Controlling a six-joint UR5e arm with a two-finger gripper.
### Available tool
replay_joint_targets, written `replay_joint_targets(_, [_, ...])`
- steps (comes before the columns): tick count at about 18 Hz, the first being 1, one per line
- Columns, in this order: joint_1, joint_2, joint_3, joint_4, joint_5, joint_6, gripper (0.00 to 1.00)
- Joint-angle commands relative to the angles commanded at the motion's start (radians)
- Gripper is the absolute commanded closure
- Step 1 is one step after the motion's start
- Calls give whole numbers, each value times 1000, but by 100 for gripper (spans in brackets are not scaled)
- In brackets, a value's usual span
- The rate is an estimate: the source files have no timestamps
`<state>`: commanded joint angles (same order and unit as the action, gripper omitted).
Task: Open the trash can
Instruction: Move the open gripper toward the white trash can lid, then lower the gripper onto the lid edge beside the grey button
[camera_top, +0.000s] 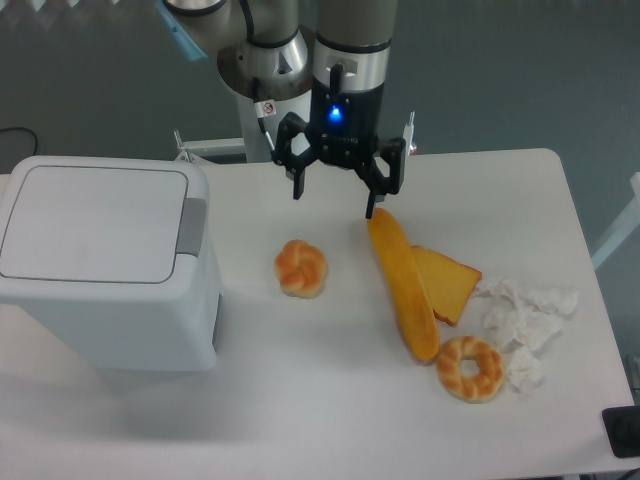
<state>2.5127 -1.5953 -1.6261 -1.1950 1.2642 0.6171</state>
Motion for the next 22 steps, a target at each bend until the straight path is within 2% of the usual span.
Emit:
replay_joint_targets(7, [0,-22,18,0,-117,-250,0])
replay_joint_targets(11, [2,-28,20,0,-198,-332,0])
replay_joint_targets(22, [2,-31,18,-2,-238,-373,0])
